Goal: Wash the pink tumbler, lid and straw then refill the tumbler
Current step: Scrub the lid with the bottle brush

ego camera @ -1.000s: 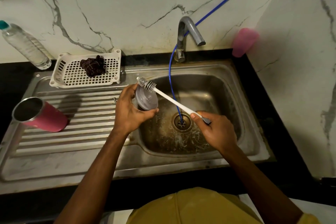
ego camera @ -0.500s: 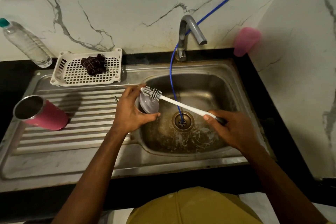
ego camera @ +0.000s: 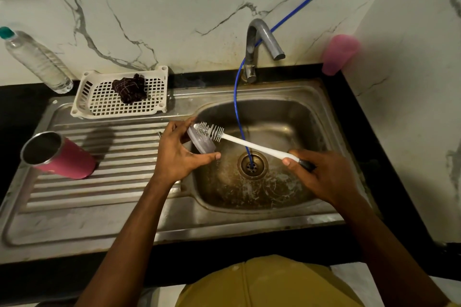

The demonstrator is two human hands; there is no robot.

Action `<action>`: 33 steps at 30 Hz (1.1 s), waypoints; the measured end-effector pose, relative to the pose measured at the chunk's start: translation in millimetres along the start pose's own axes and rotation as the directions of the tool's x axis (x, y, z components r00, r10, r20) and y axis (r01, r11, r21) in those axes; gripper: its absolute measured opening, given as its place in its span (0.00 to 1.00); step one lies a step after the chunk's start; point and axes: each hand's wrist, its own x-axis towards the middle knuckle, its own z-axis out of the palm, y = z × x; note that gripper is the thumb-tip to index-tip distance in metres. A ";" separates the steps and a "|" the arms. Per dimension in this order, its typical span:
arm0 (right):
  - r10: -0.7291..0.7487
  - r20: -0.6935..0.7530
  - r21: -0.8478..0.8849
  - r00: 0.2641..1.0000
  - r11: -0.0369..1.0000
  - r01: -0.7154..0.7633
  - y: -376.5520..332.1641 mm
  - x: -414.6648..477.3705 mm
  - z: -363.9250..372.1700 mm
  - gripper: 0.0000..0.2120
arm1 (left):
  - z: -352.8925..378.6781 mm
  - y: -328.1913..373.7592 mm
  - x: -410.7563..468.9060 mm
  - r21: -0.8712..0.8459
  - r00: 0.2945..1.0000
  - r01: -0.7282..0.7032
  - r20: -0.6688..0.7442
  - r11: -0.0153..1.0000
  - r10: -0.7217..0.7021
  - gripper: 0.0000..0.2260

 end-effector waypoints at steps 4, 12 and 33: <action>-0.003 0.032 0.022 0.999 1.000 0.002 2.7 -1.3 -0.3 0.12 | 0.0 -7.6 2.6 -0.109 0.995 0.092 -0.017 0.990 -0.094 0.44; 0.031 0.118 0.238 0.993 0.969 -0.058 6.4 -2.3 13.1 0.11 | 1.1 1.4 0.6 -0.415 0.983 0.179 0.050 0.892 -0.175 0.35; 0.014 0.239 0.523 0.971 0.840 -0.141 31.5 -7.5 68.0 0.11 | 5.5 4.5 -15.1 -0.778 0.938 0.289 0.113 0.558 -0.327 0.39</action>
